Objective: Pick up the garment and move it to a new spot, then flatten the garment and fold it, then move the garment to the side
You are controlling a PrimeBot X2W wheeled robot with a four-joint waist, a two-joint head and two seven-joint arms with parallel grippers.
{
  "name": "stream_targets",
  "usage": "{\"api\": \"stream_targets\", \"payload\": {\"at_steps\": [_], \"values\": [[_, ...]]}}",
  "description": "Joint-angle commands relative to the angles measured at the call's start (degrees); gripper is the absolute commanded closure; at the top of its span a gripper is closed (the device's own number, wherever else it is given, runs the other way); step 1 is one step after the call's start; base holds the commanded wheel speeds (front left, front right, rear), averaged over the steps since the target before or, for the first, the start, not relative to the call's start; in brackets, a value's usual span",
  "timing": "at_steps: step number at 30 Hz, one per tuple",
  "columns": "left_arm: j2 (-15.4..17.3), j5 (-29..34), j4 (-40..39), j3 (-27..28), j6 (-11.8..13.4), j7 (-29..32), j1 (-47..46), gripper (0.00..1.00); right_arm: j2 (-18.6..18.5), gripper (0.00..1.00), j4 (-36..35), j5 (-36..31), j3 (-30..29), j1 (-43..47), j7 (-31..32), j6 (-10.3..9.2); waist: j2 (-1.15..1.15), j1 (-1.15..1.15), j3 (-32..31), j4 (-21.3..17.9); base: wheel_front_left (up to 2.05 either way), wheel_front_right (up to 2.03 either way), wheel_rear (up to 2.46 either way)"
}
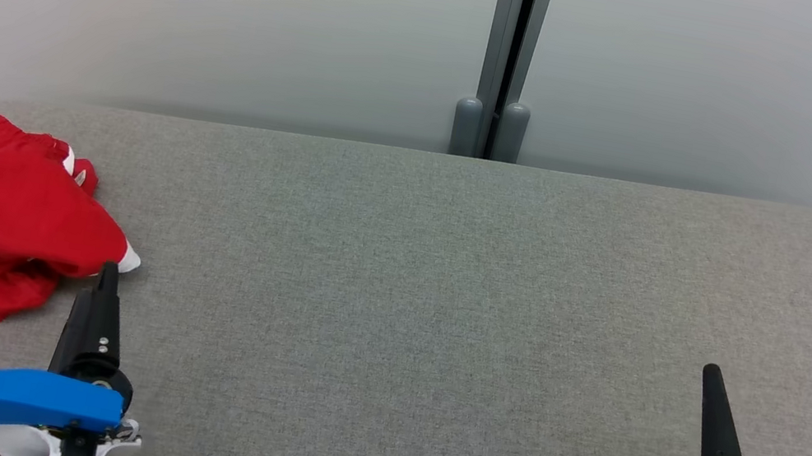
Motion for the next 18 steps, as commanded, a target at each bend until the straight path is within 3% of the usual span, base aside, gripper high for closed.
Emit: {"api": "stream_targets", "payload": {"at_steps": [1,18], "values": [[0.4,3.2,-1.2,-0.7,0.3,-0.7,-1.6,0.0,-0.4,0.0,-1.2,-2.7,0.4,-0.2,-0.7,0.07,0.0,0.0,0.0,0.0,0.0,0.0,0.0],[0.8,22.0,1.3,-2.7,2.6,-3.8,-1.6,0.0,-0.5,0.0,-0.5,-18.3,1.6,0.1,-3.9,0.1,0.0,0.0,-0.1,0.4,0.0,0.0,0.0]]}}
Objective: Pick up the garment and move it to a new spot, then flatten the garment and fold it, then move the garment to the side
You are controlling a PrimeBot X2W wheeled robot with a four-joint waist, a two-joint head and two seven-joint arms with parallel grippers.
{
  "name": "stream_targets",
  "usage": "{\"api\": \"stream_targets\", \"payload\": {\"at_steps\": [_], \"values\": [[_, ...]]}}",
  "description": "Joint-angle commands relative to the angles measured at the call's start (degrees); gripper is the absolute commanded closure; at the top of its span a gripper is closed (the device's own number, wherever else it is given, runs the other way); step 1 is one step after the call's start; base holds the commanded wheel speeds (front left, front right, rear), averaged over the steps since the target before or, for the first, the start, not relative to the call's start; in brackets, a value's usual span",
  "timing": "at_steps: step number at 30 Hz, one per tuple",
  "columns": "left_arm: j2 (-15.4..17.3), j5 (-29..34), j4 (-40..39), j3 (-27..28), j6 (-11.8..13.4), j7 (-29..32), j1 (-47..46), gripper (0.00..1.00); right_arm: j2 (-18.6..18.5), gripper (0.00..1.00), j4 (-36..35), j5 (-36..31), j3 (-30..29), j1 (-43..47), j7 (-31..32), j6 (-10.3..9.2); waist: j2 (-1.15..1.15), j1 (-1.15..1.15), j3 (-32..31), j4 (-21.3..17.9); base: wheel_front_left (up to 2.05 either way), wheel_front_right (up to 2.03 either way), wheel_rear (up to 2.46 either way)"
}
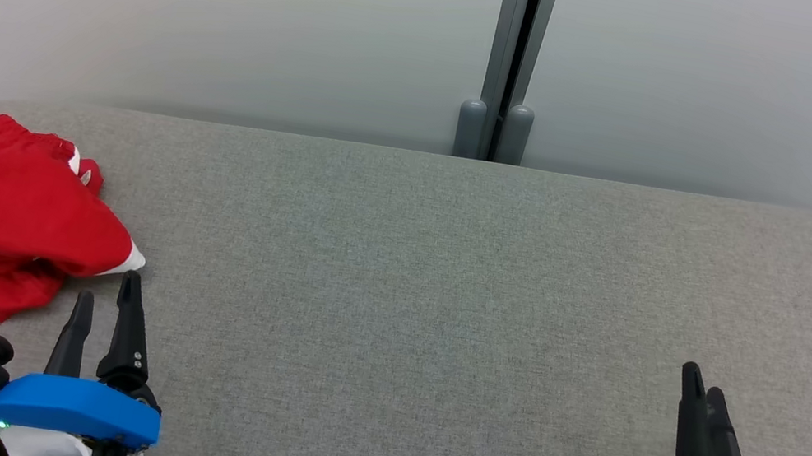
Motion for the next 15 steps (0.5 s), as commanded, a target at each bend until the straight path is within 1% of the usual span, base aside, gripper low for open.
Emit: {"api": "stream_targets", "payload": {"at_steps": [1,7,15], "values": [[0.7,3.0,0.0,-0.3,0.4,-0.7,-1.5,0.0,-0.4,0.0,-0.4,-2.7,0.3,0.1,-0.7,0.1,0.0,0.0,-0.1,0.0,0.0,0.0,0.0],[1.0,8.1,1.0,-0.9,1.2,-1.7,-1.3,0.0,-0.5,0.0,0.0,-7.2,0.9,0.3,-1.7,0.1,0.0,0.0,-0.4,0.1,0.0,0.0,0.0],[1.2,13.5,2.3,-1.7,2.1,-2.9,-1.5,0.0,-0.5,0.0,0.5,-13.3,1.4,0.4,-3.0,0.12,0.0,0.0,-0.6,0.3,0.0,0.0,0.0]]}}
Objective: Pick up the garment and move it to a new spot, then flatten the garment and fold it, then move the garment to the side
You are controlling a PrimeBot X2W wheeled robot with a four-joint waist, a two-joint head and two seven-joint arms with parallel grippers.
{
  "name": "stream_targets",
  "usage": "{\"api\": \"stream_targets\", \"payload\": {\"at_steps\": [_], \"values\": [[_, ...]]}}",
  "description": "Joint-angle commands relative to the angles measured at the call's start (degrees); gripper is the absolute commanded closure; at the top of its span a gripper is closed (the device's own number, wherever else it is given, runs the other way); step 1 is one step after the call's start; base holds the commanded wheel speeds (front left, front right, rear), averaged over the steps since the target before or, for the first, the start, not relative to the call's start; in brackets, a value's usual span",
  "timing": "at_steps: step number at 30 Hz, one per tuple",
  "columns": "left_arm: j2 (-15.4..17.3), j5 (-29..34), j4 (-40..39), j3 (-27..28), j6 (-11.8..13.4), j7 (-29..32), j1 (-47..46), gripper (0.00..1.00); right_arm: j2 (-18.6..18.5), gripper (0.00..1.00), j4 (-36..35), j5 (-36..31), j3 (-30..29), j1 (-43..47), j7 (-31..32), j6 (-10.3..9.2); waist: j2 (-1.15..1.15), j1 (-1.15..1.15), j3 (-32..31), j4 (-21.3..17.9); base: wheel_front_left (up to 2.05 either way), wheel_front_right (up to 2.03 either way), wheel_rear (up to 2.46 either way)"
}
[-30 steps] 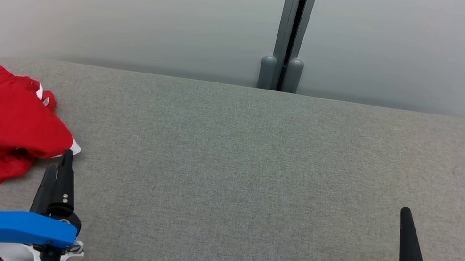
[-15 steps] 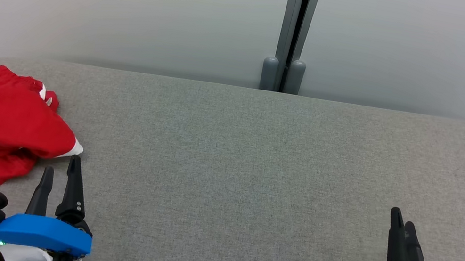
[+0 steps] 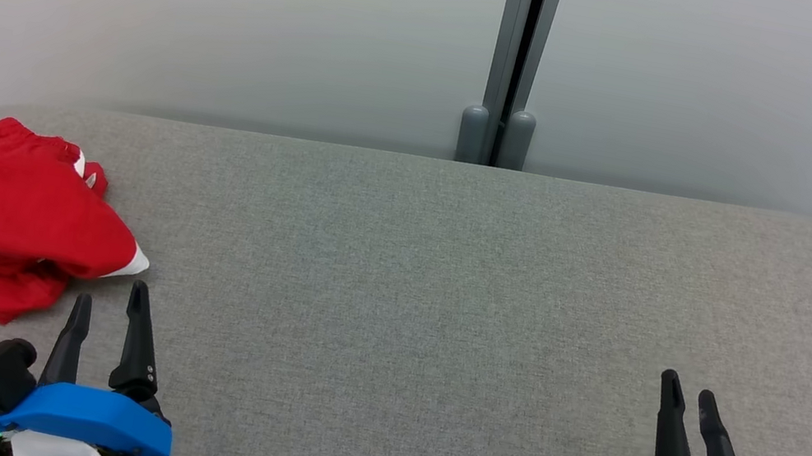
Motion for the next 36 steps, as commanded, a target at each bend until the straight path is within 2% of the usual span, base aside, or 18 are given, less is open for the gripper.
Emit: {"api": "stream_targets", "payload": {"at_steps": [1,36], "values": [[0.4,2.2,0.0,-0.5,0.6,-0.7,-1.6,0.0,-0.5,0.0,-0.1,-2.3,0.2,-0.3,-0.7,0.11,0.0,0.0,-0.1,0.0,0.0,0.0,0.0],[1.5,18.5,4.9,-2.9,3.1,-5.1,-2.4,0.0,-0.6,0.0,1.1,-21.5,0.5,0.2,-5.1,0.15,0.0,0.0,-0.4,0.7,0.0,0.0,0.0]]}}
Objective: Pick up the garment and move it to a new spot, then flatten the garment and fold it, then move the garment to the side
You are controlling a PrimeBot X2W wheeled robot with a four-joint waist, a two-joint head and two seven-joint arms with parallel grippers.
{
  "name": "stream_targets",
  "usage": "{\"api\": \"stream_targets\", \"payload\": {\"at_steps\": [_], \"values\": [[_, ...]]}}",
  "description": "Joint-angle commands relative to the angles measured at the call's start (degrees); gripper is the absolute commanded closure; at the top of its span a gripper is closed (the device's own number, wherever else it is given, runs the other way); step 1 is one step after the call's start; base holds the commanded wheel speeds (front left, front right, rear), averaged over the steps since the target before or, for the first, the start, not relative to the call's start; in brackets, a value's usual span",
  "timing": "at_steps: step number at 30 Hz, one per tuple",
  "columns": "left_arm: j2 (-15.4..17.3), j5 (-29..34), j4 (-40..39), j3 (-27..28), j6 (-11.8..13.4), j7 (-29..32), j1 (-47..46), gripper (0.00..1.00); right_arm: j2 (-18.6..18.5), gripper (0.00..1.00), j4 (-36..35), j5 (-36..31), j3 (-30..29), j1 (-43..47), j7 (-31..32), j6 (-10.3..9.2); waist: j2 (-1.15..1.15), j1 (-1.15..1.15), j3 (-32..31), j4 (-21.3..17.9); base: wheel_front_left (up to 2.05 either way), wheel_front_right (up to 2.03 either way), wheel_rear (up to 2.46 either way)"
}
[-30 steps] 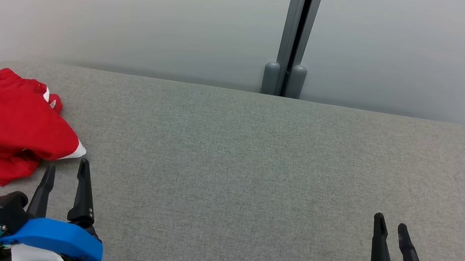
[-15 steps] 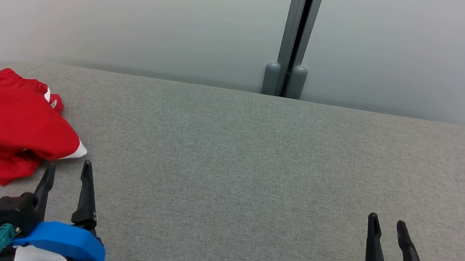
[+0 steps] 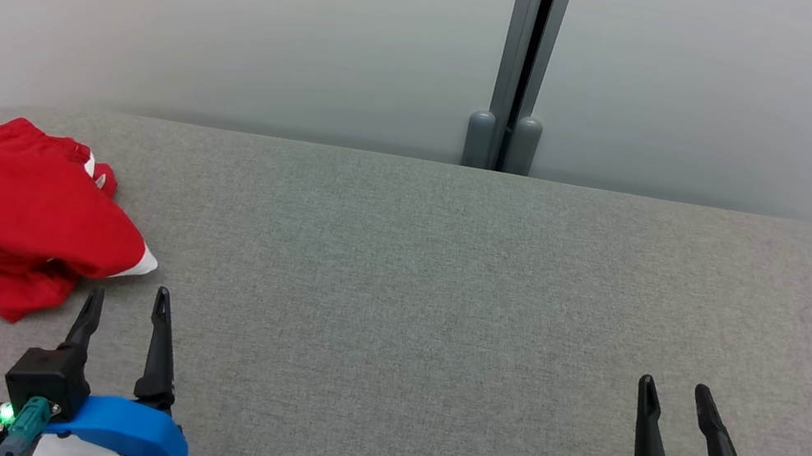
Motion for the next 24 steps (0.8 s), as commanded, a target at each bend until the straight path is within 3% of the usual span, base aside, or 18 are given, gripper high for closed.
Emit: {"api": "stream_targets", "payload": {"at_steps": [1,18,24], "values": [[0.4,1.2,0.0,-0.1,0.2,-0.6,-0.9,0.0,-0.5,0.0,0.0,-1.3,-0.2,0.1,-0.6,0.13,0.0,0.0,0.0,0.1,0.0,0.0,0.0],[0.8,6.4,0.3,-1.4,1.4,-0.6,-0.8,0.0,-0.5,0.0,2.3,-9.1,-1.0,0.0,-2.4,0.1,0.0,0.0,-0.1,0.7,0.0,0.0,0.0],[0.8,5.3,0.0,-1.3,1.3,-0.1,-0.1,0.0,-0.5,0.0,2.8,-8.4,-1.3,-0.2,-2.4,0.1,0.0,0.0,-0.2,0.7,0.0,0.0,0.0]]}}
